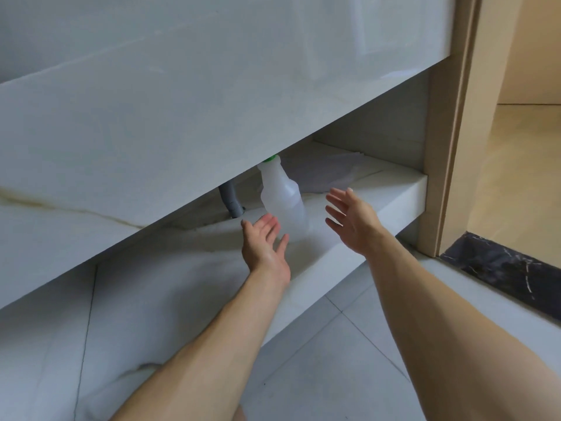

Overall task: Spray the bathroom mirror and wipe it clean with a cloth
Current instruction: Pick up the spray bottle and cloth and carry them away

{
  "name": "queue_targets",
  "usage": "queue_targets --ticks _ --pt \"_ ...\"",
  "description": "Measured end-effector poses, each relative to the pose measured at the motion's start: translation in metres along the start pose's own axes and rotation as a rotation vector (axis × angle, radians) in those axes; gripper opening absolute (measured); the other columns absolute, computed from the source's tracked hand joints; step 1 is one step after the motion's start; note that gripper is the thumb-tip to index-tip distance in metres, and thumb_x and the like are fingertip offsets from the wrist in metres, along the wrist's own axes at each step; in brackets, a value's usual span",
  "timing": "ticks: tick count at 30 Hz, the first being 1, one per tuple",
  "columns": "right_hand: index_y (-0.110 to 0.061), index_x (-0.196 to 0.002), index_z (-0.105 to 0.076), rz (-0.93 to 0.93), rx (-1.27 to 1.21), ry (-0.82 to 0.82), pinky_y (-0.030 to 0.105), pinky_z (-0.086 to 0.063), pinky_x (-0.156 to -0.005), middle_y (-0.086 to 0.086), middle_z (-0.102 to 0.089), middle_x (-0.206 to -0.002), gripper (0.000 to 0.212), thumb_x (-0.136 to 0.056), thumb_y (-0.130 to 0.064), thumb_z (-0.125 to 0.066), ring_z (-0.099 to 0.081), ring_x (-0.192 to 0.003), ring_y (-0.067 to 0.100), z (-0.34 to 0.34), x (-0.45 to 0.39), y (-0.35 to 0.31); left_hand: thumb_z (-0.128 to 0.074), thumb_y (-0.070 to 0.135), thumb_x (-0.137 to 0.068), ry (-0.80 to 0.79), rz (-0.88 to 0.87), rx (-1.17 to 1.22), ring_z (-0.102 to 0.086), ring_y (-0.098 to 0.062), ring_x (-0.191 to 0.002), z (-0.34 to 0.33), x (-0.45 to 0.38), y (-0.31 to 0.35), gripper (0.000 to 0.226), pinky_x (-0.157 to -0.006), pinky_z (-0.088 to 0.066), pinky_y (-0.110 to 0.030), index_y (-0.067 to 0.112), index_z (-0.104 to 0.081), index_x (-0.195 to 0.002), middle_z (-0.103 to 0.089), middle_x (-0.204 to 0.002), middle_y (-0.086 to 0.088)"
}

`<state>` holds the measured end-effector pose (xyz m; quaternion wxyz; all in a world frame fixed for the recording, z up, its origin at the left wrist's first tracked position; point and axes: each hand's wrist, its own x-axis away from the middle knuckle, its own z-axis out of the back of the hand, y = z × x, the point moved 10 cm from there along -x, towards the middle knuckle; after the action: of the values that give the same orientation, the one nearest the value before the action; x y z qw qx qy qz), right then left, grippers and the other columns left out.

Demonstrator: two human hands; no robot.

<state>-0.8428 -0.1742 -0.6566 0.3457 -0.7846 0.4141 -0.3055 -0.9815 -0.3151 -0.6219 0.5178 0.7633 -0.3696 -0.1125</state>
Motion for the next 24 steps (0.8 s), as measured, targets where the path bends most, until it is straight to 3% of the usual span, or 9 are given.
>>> queue_targets --ticks 8,13,18,24 --pt "-0.02 -0.145 -0.048 0.21 -0.01 0.185 0.042 -0.035 -0.116 0.002 -0.05 -0.149 0.048 -0.107 -0.043 -0.03 -0.042 -0.141 0.023 0.066 0.055 -0.082 -0.035 0.04 -0.105 -0.367 -0.069 -0.358 -0.052 -0.014 -0.131 -0.117 0.039 -0.026 0.04 -0.113 -0.04 -0.036 0.022 -0.055 -0.135 -0.056 -0.142 0.004" --pt "-0.02 -0.147 -0.045 0.405 -0.07 0.284 0.044 -0.035 -0.116 0.004 -0.051 -0.147 0.047 -0.108 -0.04 -0.03 -0.045 -0.138 0.022 0.093 0.106 -0.158 -0.037 0.03 -0.107 -0.64 -0.067 -0.253 -0.05 -0.013 -0.133 -0.208 0.076 -0.021 0.038 -0.114 -0.038 -0.036 0.017 -0.055 -0.137 -0.055 -0.144 0.001" --pt "-0.026 -0.144 -0.049 0.533 -0.037 0.288 0.046 -0.036 -0.116 0.003 -0.055 -0.143 0.042 -0.106 -0.04 -0.035 -0.049 -0.135 0.021 0.072 0.148 -0.256 -0.032 0.028 -0.109 -0.783 -0.127 -0.158 -0.049 -0.017 -0.135 -0.3 0.117 0.047 0.04 -0.116 -0.036 -0.037 0.012 -0.05 -0.141 -0.052 -0.146 -0.004" --pt "-0.027 -0.135 -0.055 0.607 0.041 0.241 0.045 -0.037 -0.115 0.004 -0.061 -0.137 0.033 -0.106 -0.028 -0.039 -0.053 -0.131 0.02 -0.034 0.176 -0.394 -0.03 0.024 -0.109 -0.759 -0.224 -0.175 -0.051 -0.018 -0.133 -0.365 0.152 0.184 0.039 -0.115 -0.039 -0.036 0.015 -0.045 -0.144 -0.052 -0.146 -0.006"
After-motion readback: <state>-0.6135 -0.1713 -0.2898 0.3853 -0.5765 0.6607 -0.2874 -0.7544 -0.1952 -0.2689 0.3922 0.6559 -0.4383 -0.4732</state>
